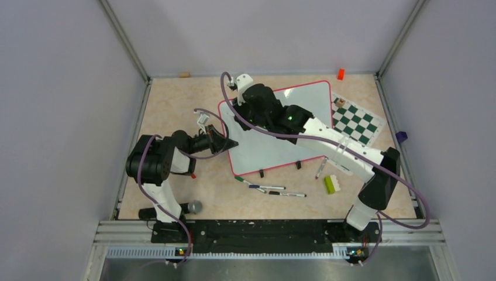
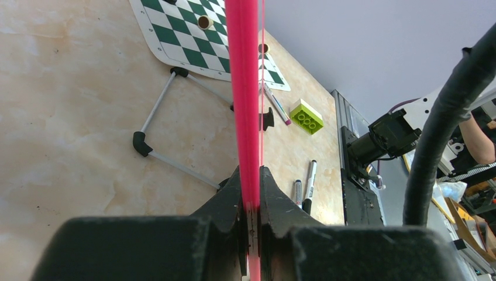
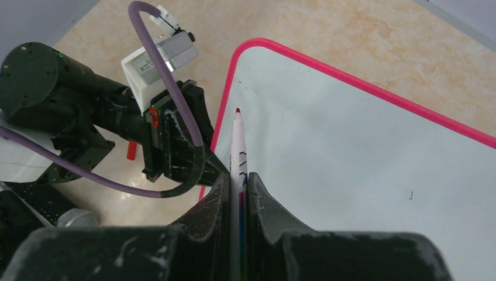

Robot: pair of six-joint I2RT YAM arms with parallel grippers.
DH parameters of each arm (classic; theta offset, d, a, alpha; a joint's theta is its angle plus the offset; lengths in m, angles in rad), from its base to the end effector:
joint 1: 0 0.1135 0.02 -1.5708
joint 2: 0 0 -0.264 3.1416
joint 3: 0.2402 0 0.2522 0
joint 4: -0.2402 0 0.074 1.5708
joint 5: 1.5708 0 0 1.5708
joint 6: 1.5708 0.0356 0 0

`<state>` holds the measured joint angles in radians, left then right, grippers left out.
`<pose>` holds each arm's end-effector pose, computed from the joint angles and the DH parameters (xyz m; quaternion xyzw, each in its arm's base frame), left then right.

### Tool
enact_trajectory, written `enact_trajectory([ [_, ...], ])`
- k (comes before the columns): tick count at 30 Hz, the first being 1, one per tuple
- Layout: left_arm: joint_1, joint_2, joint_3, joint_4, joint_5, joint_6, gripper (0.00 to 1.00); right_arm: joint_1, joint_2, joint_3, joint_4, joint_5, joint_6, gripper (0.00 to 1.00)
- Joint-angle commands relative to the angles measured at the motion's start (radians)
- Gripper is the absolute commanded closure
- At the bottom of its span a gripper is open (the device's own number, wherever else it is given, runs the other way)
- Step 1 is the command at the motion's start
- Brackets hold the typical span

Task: Write a sentence on the whiteboard
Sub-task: Open the sentence on the whiteboard.

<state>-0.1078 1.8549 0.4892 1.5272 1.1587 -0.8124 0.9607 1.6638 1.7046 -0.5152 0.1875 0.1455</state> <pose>0.2845 -0.0636 0.1535 0.2044 0.6527 -0.6008 0.4138 0.2253 0.3107 0.3965 -0.2920 0.7994 0.2046 0.4835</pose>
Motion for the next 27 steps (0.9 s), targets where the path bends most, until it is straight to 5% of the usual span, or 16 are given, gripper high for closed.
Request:
enact_trajectory([
  [1,-0.021,0.011,0.003,0.092,0.027,0.085,1.0,0.004,0.023,0.063,0.025,0.055,-0.012,1.0],
  [27,-0.021,0.013,0.0,0.092,0.03,0.089,1.0,0.01,0.125,0.161,0.002,0.118,-0.033,1.0],
])
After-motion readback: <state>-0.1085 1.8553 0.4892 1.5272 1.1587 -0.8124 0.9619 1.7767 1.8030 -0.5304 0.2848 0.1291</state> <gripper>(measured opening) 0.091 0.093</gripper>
